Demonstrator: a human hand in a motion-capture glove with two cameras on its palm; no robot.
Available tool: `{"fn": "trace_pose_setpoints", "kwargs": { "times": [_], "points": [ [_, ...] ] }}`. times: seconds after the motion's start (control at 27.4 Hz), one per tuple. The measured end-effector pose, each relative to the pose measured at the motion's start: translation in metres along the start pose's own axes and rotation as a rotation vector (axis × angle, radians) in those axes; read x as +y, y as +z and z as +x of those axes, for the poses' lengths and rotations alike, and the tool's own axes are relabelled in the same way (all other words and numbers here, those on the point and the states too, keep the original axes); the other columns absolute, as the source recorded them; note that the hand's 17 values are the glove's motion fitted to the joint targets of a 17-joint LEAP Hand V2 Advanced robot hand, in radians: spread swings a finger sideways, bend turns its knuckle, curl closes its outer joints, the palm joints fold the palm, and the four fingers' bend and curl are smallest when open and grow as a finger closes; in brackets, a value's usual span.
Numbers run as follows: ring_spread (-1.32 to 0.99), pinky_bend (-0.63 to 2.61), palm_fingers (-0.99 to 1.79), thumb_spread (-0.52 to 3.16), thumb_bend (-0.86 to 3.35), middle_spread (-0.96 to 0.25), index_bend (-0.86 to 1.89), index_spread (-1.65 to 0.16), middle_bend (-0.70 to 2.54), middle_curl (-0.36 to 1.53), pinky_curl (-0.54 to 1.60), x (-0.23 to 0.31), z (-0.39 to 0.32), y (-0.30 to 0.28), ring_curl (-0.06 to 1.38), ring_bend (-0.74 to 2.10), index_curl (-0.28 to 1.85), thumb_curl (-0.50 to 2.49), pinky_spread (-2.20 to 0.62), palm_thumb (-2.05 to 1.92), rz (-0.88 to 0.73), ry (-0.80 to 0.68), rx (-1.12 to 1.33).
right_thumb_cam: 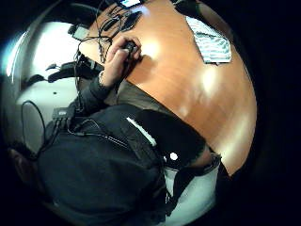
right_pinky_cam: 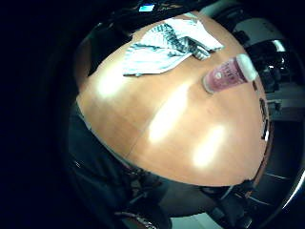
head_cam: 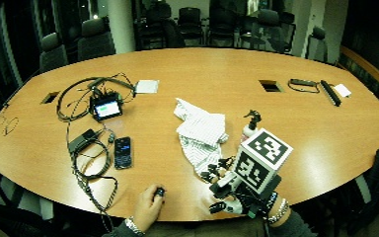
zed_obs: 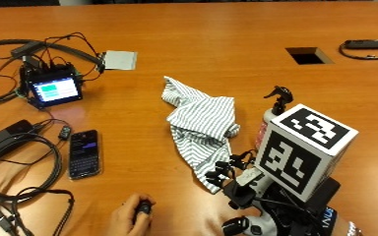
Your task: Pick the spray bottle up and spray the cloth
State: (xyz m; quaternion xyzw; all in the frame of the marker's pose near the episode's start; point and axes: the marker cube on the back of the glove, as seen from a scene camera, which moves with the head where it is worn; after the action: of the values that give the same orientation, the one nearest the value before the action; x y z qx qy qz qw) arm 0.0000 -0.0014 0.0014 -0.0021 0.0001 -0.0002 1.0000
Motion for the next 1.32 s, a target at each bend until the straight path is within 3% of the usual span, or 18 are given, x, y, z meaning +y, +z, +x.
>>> {"fn": "trace_pose_setpoints", "kwargs": {
  "times": [0.37, 0.91, 1.32],
  "points": [
    [-0.04, 0.37, 0.47, 0.82, 0.11, -0.08, 0.22, -0.37, 0.26, 0.17, 0.19, -0.007, 0.002, 0.006, 0.13, 0.21, 0.19, 0.1, 0.2, 0.28, -0.028, 0.006, 0.025],
    [-0.04, 0.31, 0.49, 1.04, 0.04, -0.08, 0.18, -0.42, 0.2, 0.24, 0.24, -0.036, 0.05, -0.023, 0.19, 0.2, 0.27, 0.16, 0.24, 0.32, 0.07, 0.175, 0.039],
    [-0.1, 0.26, 0.88, 1.15, 0.07, -0.1, 0.13, -0.37, 0.26, 0.31, 0.26, -0.06, 0.094, -0.074, 0.28, 0.39, 0.27, 0.21, 0.17, 0.48, 0.438, 0.288, 0.028]
  ]
}}
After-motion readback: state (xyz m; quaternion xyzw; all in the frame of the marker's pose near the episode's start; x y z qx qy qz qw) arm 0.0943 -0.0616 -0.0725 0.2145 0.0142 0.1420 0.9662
